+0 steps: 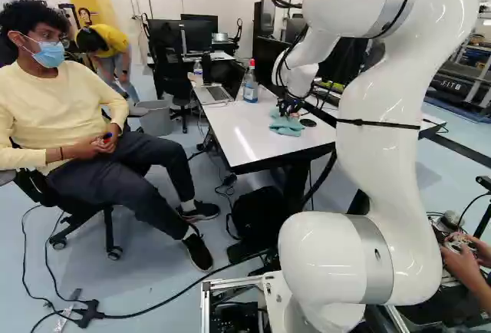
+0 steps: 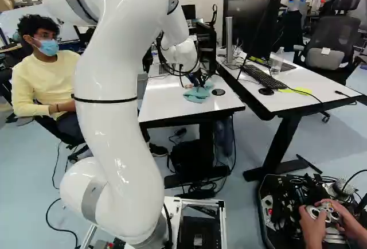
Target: Clean the table with the green towel
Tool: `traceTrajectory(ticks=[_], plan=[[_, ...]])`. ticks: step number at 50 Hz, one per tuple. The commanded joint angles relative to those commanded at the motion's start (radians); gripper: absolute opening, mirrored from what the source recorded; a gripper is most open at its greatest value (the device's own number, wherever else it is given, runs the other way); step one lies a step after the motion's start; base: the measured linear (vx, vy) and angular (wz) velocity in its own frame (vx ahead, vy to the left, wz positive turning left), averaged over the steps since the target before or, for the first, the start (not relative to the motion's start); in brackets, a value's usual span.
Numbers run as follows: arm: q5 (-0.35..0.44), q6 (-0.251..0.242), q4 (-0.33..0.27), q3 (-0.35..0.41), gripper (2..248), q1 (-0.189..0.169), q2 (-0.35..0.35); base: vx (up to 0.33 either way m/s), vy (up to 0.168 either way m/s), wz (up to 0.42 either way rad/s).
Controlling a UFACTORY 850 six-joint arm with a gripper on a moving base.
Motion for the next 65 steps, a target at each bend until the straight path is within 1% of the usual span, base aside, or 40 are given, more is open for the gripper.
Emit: traceTrajectory(ticks=[13, 24, 34, 49, 65], plan=[[0.000, 0.000, 0.000, -0.052, 50, 0.030, -0.039, 0.000, 0.000, 0.000], [0.000, 0.000, 0.000, -0.062, 50, 0.061, -0.047, 0.000, 0.000, 0.000], [0.000, 0.000, 0.000, -0.046, 50, 0.088, -0.035, 0.000, 0.000, 0.000], [0.000, 0.000, 0.000, 0.005, 50, 0.126, 0.004, 0.000, 0.000, 0.000], [0.000, 0.000, 0.000, 0.018, 50, 0.133, 0.014, 0.000, 0.000, 0.000]])
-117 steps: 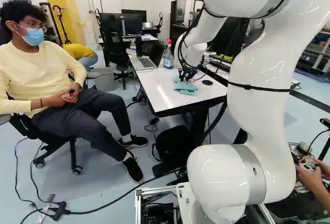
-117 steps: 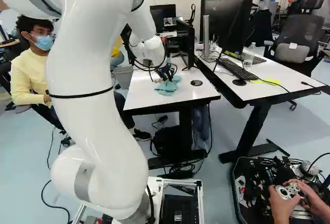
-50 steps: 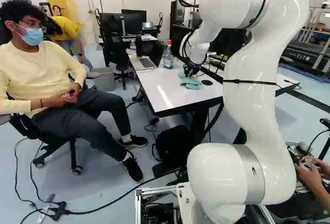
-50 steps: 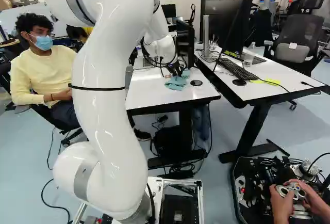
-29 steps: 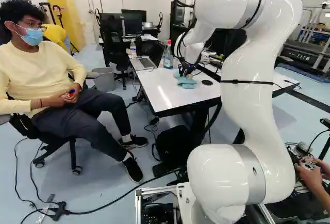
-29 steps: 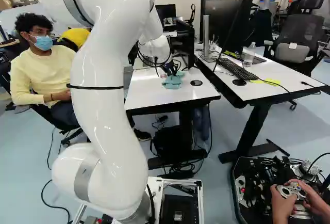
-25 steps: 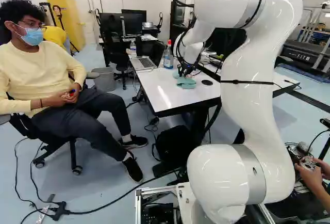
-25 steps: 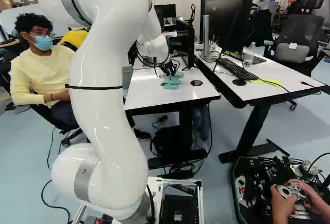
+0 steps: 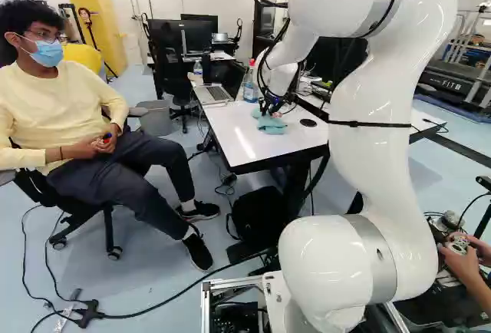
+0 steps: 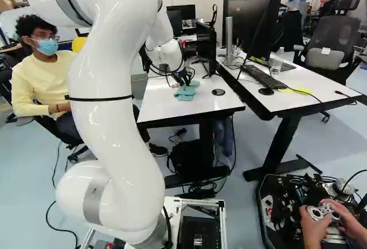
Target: Clean the table with the green towel
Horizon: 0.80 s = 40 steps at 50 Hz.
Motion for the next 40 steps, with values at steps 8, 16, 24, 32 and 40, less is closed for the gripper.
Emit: traceTrajectory(ticks=[8, 16, 24, 32, 40], plan=[[0.000, 0.000, 0.000, 0.003, 50, 0.000, 0.010, 0.000, 0.000, 0.000], [0.000, 0.000, 0.000, 0.018, 50, 0.001, 0.038, 0.000, 0.000, 0.000], [0.000, 0.000, 0.000, 0.059, 50, 0.006, 0.087, 0.000, 0.000, 0.000], [-0.012, 0.000, 0.000, 0.106, 50, 0.012, 0.143, 0.000, 0.000, 0.000], [-0.036, 0.000, 0.000, 0.152, 50, 0.014, 0.201, 0.000, 0.000, 0.000]])
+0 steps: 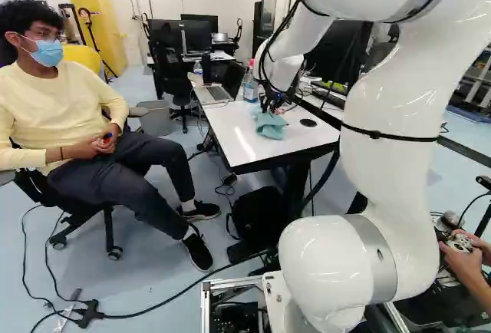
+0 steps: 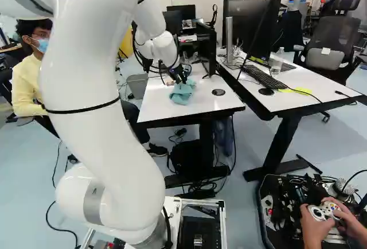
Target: Clean the table with the green towel
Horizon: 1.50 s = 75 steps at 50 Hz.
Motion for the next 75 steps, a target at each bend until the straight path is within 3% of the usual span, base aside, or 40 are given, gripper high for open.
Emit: traceTrajectory(ticks=[18, 54, 75], plan=[[-0.066, 0.000, 0.000, 0.050, 50, 0.001, 0.086, 0.000, 0.000, 0.000], [-0.161, 0.000, 0.000, 0.060, 50, 0.003, 0.161, 0.000, 0.000, 0.000], [-0.161, 0.000, 0.000, 0.093, 50, 0.049, 0.194, 0.000, 0.000, 0.000]])
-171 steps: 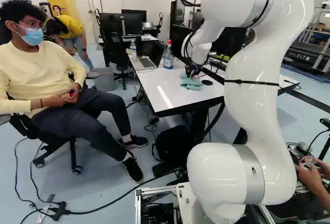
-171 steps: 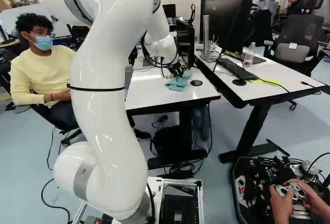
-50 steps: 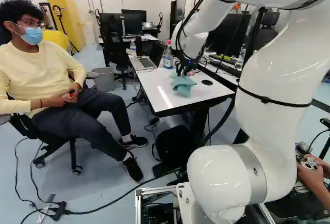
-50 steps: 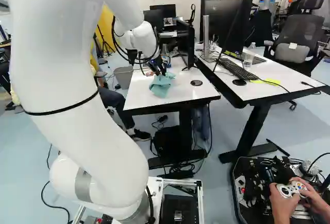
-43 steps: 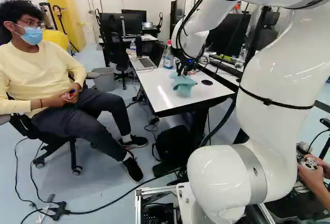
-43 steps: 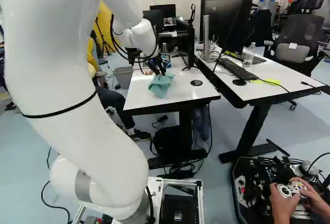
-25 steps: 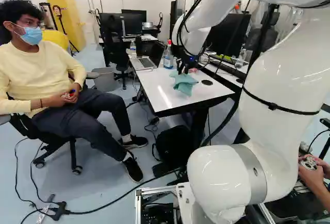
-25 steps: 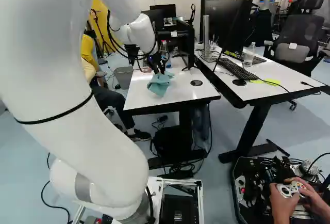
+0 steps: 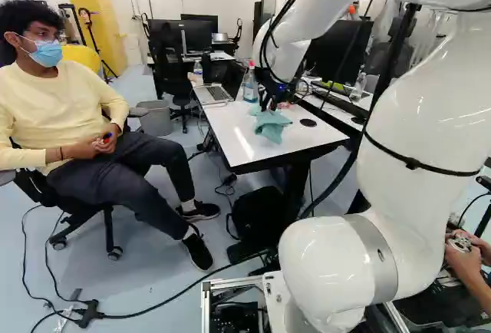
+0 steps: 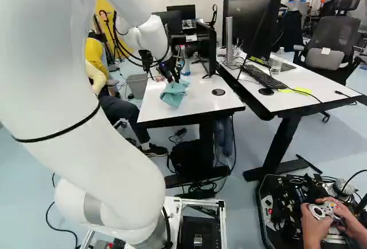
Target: Clean the table with the green towel
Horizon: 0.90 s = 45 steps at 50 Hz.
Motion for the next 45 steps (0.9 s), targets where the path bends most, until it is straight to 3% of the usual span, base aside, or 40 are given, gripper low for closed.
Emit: traceTrajectory(ticks=[45], plan=[[0.000, 0.000, 0.000, 0.105, 50, 0.165, 0.104, 0.000, 0.000, 0.000]])
